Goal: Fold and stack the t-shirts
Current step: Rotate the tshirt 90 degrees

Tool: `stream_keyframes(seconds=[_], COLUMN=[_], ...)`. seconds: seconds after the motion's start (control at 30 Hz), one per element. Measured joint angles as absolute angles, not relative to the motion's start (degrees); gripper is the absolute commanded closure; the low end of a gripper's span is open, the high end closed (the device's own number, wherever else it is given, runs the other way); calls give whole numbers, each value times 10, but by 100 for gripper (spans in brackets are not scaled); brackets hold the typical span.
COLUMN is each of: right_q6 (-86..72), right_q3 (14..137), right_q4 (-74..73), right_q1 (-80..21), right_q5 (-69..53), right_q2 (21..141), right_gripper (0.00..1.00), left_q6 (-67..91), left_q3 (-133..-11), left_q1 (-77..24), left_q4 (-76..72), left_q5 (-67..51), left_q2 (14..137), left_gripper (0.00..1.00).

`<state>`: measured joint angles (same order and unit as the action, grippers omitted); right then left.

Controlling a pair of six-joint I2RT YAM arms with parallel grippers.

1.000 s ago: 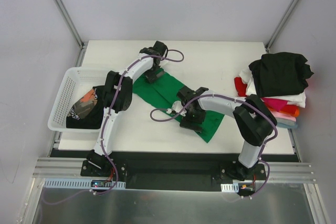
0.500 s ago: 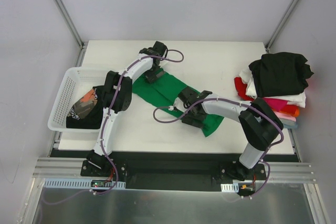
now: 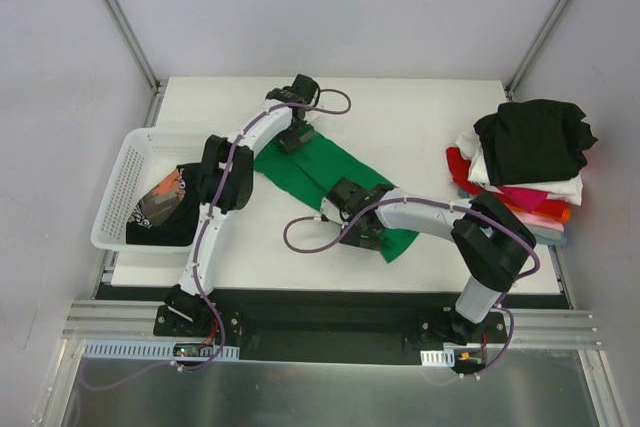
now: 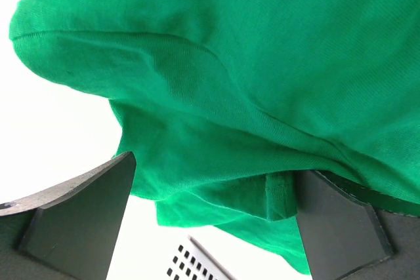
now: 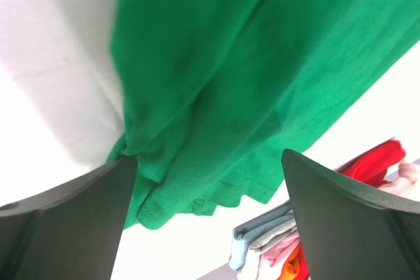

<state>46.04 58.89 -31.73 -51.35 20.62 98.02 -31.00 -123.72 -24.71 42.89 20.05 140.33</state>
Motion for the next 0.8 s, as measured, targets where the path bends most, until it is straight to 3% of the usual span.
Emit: stream_keyframes(seconds=[0.8], right_q6=[465], right_q3=[648], right_q4=[-325], right_q1=[-620], right_q5=[226], right_q2=[1035], right_gripper=[4], left_q6=[-344], left_q3=[-1361], left_q1=[-266], left_q4=[416], left_q5=[169], left_q2=[1473], left_gripper=[1])
